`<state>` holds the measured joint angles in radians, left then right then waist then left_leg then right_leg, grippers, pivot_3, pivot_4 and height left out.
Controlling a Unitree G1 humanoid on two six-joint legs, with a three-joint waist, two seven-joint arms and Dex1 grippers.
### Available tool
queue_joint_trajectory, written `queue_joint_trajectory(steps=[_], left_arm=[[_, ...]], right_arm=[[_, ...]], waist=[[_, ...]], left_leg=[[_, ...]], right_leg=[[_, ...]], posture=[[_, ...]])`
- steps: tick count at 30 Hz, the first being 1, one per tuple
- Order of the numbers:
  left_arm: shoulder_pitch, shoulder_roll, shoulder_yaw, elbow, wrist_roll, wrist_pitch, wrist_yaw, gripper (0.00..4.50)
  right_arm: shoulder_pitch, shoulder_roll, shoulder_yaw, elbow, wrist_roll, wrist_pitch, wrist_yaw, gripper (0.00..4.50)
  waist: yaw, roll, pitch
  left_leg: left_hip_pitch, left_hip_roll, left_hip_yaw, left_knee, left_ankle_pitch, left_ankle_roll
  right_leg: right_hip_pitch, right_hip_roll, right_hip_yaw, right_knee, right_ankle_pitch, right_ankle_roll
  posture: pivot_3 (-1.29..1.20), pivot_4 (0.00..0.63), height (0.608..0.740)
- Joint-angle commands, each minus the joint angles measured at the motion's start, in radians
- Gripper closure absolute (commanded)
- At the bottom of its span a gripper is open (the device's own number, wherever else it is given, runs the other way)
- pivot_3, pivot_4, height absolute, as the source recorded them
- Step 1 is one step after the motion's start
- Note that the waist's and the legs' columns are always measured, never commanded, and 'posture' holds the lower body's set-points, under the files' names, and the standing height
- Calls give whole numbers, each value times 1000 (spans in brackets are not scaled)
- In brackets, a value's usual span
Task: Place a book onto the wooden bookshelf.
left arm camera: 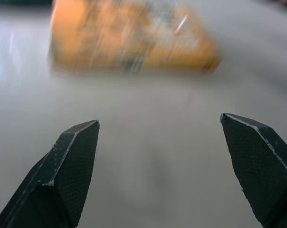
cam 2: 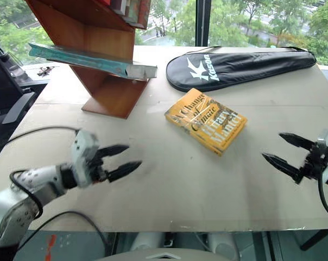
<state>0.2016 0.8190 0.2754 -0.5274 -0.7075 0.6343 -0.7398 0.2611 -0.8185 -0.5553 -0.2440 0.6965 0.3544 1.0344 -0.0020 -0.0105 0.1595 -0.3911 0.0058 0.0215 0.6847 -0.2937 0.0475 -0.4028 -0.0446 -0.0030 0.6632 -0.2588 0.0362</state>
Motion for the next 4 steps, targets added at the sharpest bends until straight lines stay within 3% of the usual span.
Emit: queue_joint_trajectory(steps=[1,4], left_arm=[[53,15,64,10,69,-106,-66,299],[47,4,55,10,62,-111,-81,299]], right_arm=[[52,-16,-96,-5,-28,-39,26,0],[79,-13,-105,-8,-46,-45,30,0]], waist=[[11,0,0],[17,0,0]], left_leg=[[1,0,0,0,-1,2],[10,0,0,0,-2,3]], right_leg=[[1,0,0,0,0,0],[11,-1,0,-1,-1,-2]], posture=[[0,150,740],[0,150,740]])
